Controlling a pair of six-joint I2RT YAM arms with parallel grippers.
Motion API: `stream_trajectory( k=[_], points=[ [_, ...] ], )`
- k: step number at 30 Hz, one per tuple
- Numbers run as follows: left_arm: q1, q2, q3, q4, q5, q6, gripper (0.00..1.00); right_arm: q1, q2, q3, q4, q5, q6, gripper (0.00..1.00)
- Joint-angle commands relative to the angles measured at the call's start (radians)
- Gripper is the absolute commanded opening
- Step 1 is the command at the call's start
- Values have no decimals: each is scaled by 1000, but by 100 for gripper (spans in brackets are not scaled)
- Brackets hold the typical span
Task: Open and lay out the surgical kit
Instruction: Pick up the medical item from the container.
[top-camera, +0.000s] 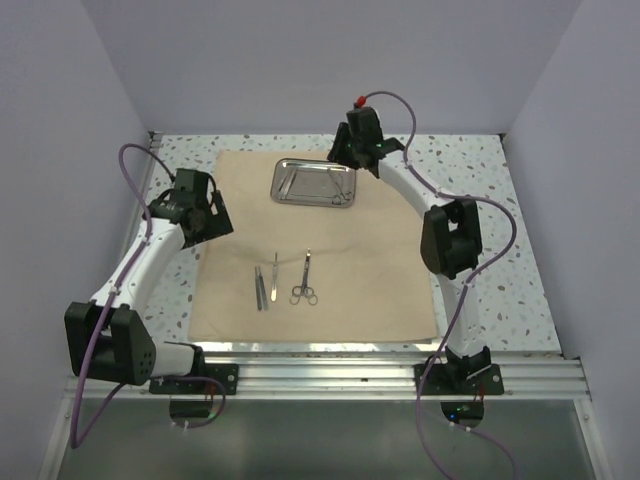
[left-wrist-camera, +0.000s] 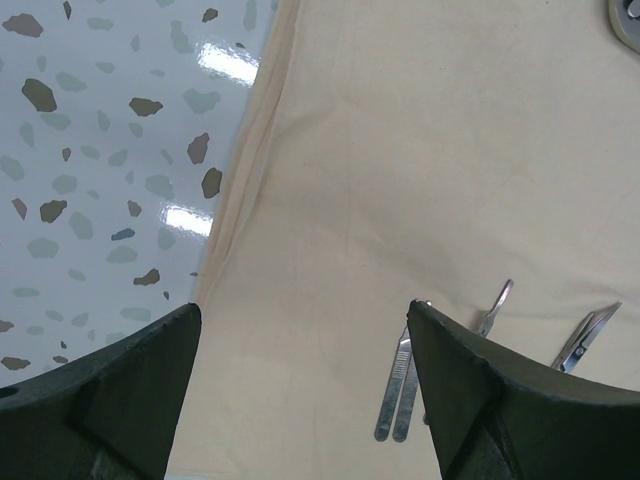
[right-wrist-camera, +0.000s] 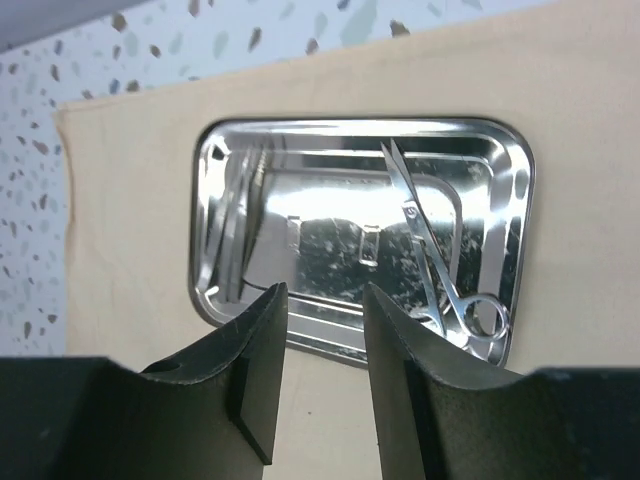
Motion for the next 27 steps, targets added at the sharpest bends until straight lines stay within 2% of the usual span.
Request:
stream_trajectory(
  k=[1, 6, 11, 17, 27],
  points=[
    [-6, -16, -17, 52, 8, 8, 88, 2, 34, 115, -62, 40, -45, 41],
    [-5, -17, -31, 67, 10, 22, 88, 2, 152, 271, -136, 81, -111, 43],
    [-5, -14, -45, 81, 16, 32, 89, 5, 277, 437, -290, 109, -154, 43],
    [-3, 4, -56, 100, 25, 46, 89, 16, 275, 362, -301, 149, -191, 43],
    [-3, 38, -51, 132, 34, 54, 89, 19, 275, 331, -327, 140, -210, 44]
  ],
)
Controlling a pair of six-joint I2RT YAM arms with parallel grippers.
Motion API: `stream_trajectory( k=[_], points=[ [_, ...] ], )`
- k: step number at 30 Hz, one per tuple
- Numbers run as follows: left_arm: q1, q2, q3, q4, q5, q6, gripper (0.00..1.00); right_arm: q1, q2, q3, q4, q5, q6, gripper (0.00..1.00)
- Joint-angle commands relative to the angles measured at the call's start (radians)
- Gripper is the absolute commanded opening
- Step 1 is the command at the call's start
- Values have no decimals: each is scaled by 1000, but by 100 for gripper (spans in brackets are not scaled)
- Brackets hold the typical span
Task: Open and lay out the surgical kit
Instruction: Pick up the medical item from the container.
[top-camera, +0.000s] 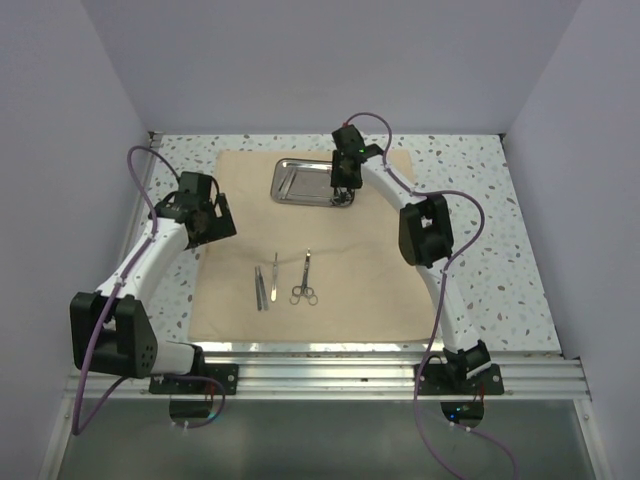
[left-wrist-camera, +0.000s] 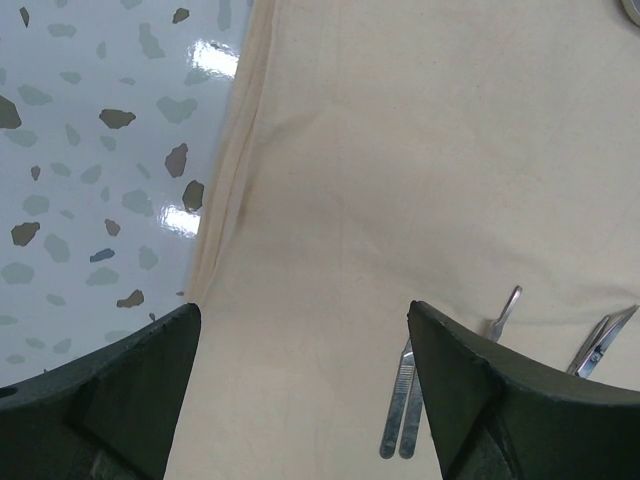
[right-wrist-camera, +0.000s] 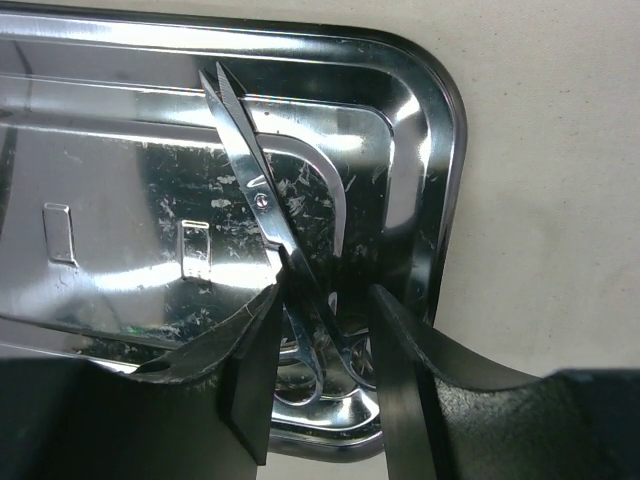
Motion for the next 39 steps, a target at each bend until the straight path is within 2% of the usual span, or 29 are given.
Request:
stream_trajectory(
  k=[1, 9, 11, 22, 30, 39],
  points=[
    [-2, 5, -1, 54, 10, 19, 89, 8, -35, -13, -28, 4, -29, 44],
    [6, 2, -21, 70, 10, 14, 89, 34, 14, 19, -106, -10, -56, 44],
    [9, 0, -27, 73, 10, 16, 89, 41, 31, 30, -141, -9, -58, 40],
    [29, -12, -69, 102, 22, 31, 89, 74, 118, 93, -313, 45, -82, 0],
    [41, -17, -73, 110, 36, 53, 89, 73, 99, 159, -308, 70, -87, 0],
    [43, -6, -59, 125, 59, 60, 89, 62, -75, 200, -189, 65, -68, 0]
  ],
)
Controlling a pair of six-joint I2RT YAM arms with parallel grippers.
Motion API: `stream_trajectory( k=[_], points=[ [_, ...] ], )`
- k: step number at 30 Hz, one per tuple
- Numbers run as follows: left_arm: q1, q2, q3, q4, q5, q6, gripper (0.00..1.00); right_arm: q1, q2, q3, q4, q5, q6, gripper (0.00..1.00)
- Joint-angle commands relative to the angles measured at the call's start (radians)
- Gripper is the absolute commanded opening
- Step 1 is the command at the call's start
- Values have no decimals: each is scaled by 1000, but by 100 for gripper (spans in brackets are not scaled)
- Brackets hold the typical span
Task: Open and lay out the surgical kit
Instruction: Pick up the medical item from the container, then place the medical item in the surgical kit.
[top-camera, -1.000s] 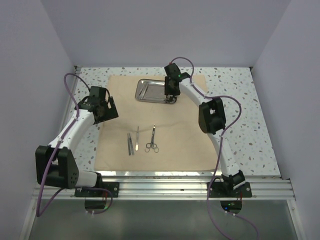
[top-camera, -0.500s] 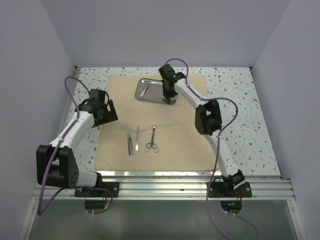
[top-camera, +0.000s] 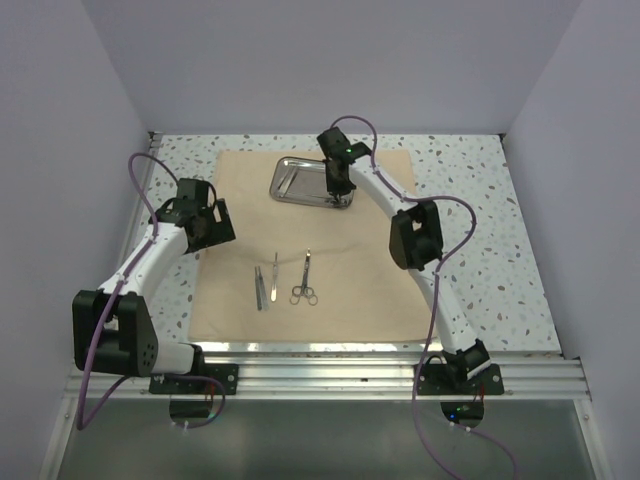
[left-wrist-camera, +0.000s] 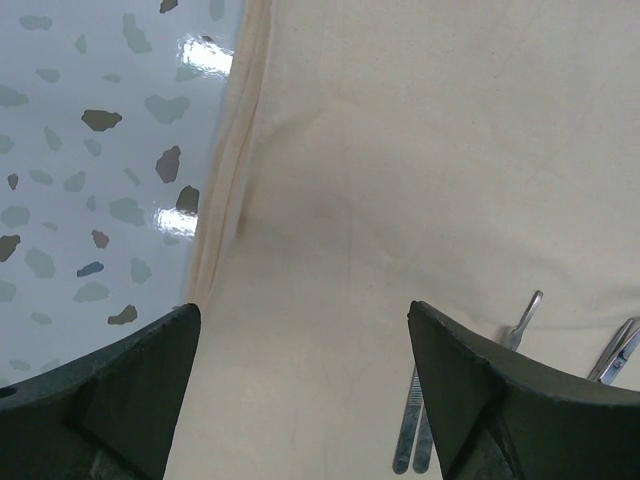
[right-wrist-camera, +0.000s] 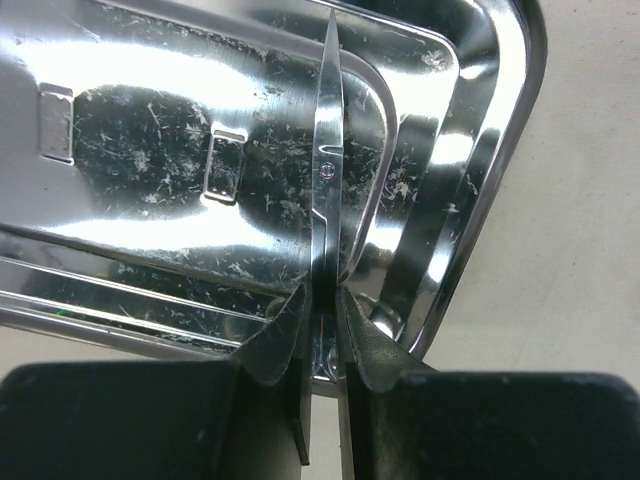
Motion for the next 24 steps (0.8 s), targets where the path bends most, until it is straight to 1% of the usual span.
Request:
stream_trajectory(
  k=[1, 5, 11, 14, 15, 17, 18, 20, 21, 22, 24],
  points=[
    [9, -10, 14, 44, 17, 24, 89, -6, -150, 47, 37, 4, -2, 0],
    [9, -9, 25, 46, 23, 24, 89, -4, -205, 32, 35, -2, 13, 0],
    [9, -3, 28, 50, 31, 24, 89, -2, -305, -78, 20, -41, 82, 0],
    [9, 7, 26, 61, 42, 24, 89, 23, -391, -213, 27, -81, 125, 0],
    [9, 13, 29, 65, 46, 21, 89, 34, -444, -298, 43, -81, 134, 0],
    [9, 36, 34, 79, 57, 16, 89, 71, -500, -395, 69, -95, 165, 0],
    [9, 48, 46, 84, 62, 10, 89, 83, -528, -484, 87, -95, 175, 0],
    [7, 82, 74, 98, 77, 2, 89, 112, -604, -578, 119, -124, 226, 0],
    [7, 94, 88, 107, 80, -7, 89, 122, -626, -665, 151, -135, 243, 0],
    [6, 105, 101, 111, 85, -10, 89, 132, -664, -704, 161, -141, 260, 0],
    [0, 142, 147, 119, 94, -19, 89, 163, -692, -793, 184, -163, 301, 0]
  ],
)
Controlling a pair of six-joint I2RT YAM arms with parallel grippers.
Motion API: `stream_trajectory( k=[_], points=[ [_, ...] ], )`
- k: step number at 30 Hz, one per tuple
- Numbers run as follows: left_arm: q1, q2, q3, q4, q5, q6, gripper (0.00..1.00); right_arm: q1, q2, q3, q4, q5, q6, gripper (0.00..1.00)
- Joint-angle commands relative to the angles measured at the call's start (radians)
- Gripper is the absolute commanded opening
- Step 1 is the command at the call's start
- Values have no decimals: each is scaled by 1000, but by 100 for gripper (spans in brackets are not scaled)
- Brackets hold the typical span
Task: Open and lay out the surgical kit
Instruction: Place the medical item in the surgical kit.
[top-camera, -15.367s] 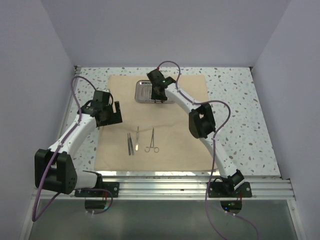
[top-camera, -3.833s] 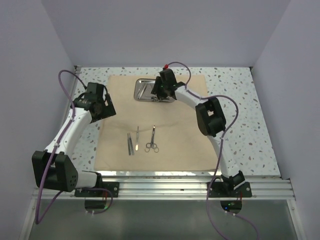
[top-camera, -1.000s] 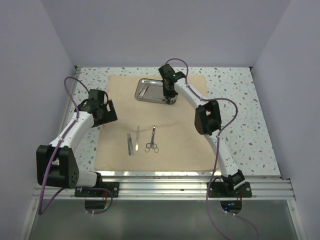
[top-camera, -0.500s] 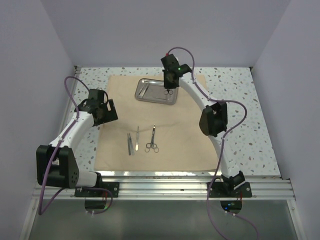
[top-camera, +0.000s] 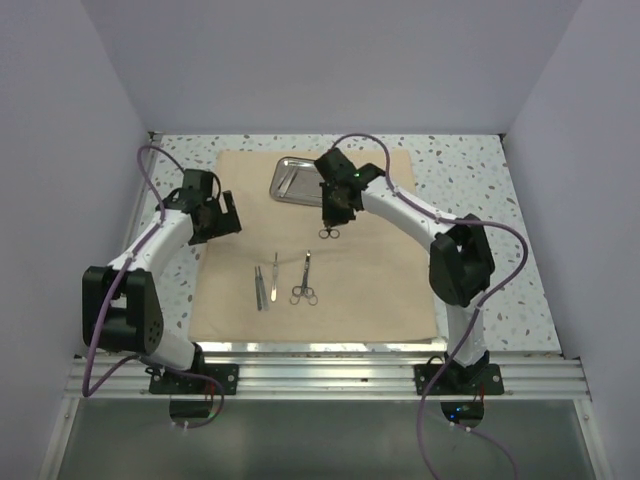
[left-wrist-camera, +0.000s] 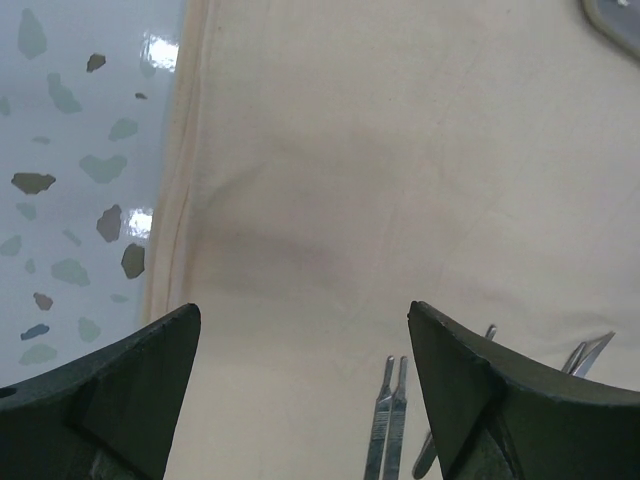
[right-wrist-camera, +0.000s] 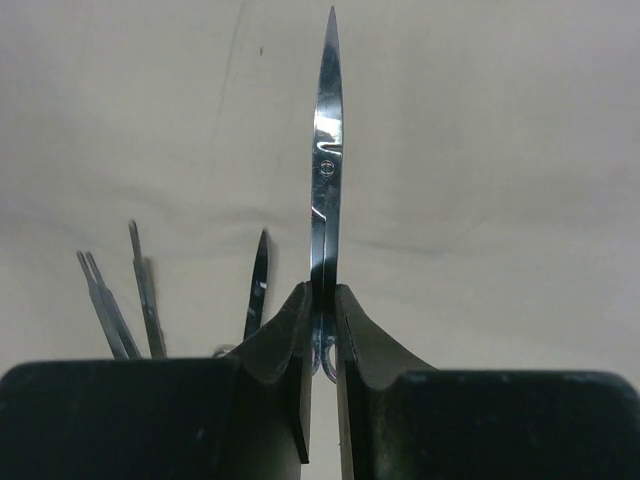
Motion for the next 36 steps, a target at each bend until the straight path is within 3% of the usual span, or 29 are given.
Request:
stream_trajectory(
  k=[1, 6, 13, 22, 23, 26, 31, 36],
  points=[
    [-3, 47, 104, 71, 30, -27, 89, 49, -106, -125, 84, -60, 106, 0],
    [-49, 148, 205, 57, 30, -34, 88, 92, -149, -276, 154, -103, 192, 0],
    [-101, 156, 264, 74, 1, -42, 89, 133, -165, -343, 164, -113, 217, 0],
    [-143, 329, 517, -7, -42, -17, 89, 173, -228, -459, 236, -205, 249, 1],
    [-146, 348, 570, -12, -44, -17, 89, 175, -233, -465, 239, -216, 243, 30],
    [-172, 432, 693, -23, -56, 8, 89, 176, -265, -459, 215, -196, 212, 70],
    [-207, 627, 918, -46, -60, 73, 89, 175, -356, -433, 139, -124, 183, 73],
    [-217, 771, 1021, -8, -18, 107, 88, 172, -510, -436, 28, -5, 151, 73]
  ],
)
